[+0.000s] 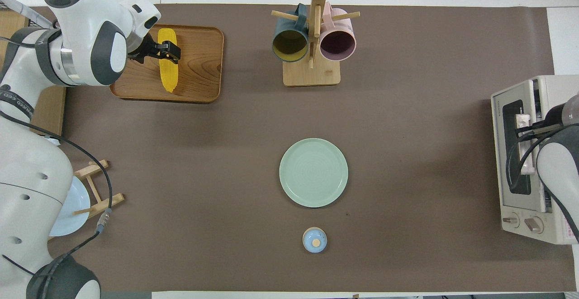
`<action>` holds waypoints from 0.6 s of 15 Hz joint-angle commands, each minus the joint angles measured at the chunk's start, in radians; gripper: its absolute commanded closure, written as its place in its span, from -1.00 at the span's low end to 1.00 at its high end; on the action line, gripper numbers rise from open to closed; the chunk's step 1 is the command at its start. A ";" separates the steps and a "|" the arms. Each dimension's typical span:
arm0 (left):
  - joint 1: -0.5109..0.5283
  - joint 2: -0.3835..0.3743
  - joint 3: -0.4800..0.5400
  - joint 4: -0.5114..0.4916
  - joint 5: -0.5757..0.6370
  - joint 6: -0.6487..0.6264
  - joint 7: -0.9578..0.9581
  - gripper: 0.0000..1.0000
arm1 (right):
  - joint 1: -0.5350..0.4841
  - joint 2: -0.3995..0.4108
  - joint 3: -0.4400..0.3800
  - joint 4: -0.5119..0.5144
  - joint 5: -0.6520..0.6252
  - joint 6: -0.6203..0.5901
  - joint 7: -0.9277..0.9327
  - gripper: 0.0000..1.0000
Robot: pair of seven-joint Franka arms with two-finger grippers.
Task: Put corn in oven
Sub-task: 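Grasp the yellow corn with the left gripper while the right gripper reaches the oven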
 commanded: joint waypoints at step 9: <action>0.013 0.095 -0.017 0.076 -0.048 0.062 0.025 -0.17 | 0.071 0.102 0.002 -0.115 0.060 0.211 0.048 1.00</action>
